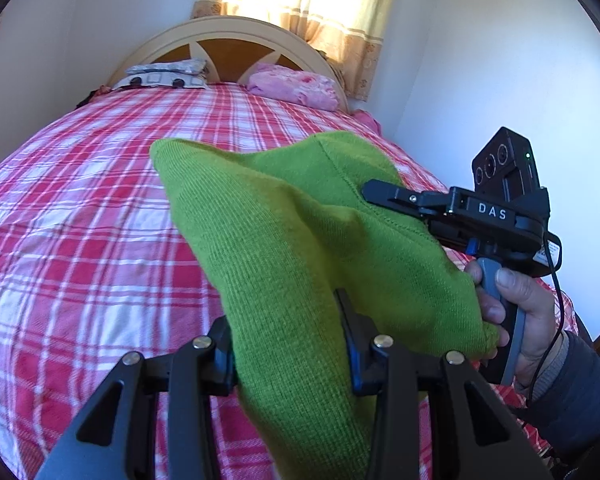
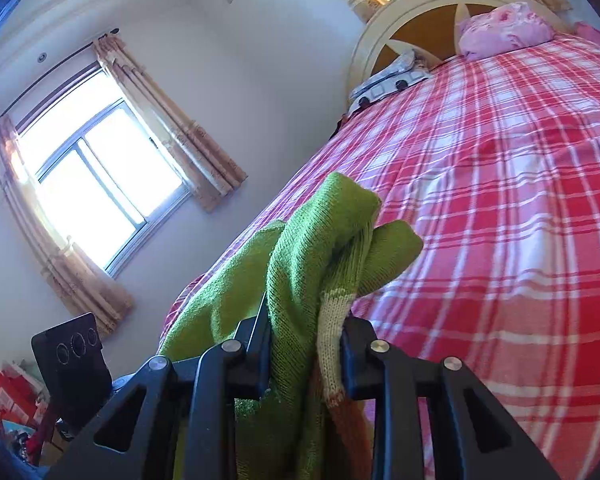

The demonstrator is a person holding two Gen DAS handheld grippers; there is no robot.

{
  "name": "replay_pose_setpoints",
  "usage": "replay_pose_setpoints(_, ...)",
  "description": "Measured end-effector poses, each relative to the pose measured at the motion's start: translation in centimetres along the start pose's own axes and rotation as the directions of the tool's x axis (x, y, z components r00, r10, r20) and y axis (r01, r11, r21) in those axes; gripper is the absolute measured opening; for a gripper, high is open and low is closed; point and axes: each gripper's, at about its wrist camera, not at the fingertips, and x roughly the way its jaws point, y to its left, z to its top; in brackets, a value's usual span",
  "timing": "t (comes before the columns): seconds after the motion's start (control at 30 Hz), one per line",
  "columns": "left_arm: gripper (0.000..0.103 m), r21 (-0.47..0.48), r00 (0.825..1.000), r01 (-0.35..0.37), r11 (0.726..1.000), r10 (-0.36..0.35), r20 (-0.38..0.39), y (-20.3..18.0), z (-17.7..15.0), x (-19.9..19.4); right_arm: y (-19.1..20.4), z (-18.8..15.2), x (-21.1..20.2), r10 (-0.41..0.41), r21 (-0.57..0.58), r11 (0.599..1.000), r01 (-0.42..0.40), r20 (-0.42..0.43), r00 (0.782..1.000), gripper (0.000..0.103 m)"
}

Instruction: Fold small clothes

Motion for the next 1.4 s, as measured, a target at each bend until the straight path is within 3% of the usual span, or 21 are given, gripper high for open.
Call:
replay_pose_setpoints(0.43,0.041,-0.009,0.998,-0.064,0.998,0.065,0.027,3.3,-2.5,-4.2,4.8,-1.8,4.3,0.04,-0.04,0.998,-0.042,-0.063,0.997,0.028)
replay_pose_setpoints(0.8,0.041,-0.071,0.996,-0.067,0.995,0.071,0.057,5.9,-3.6,-6.3,7.7,-2.4,7.6,0.053,-0.06,0.996,-0.06,-0.111,0.992,0.028)
replay_pose_setpoints(1.4,0.041,-0.143,0.996,-0.084,0.986,0.087,0.012,9.6,-5.1,-6.0,6.4,-3.6,13.6,0.08,-0.001,0.997,-0.082,-0.22,0.972,0.028)
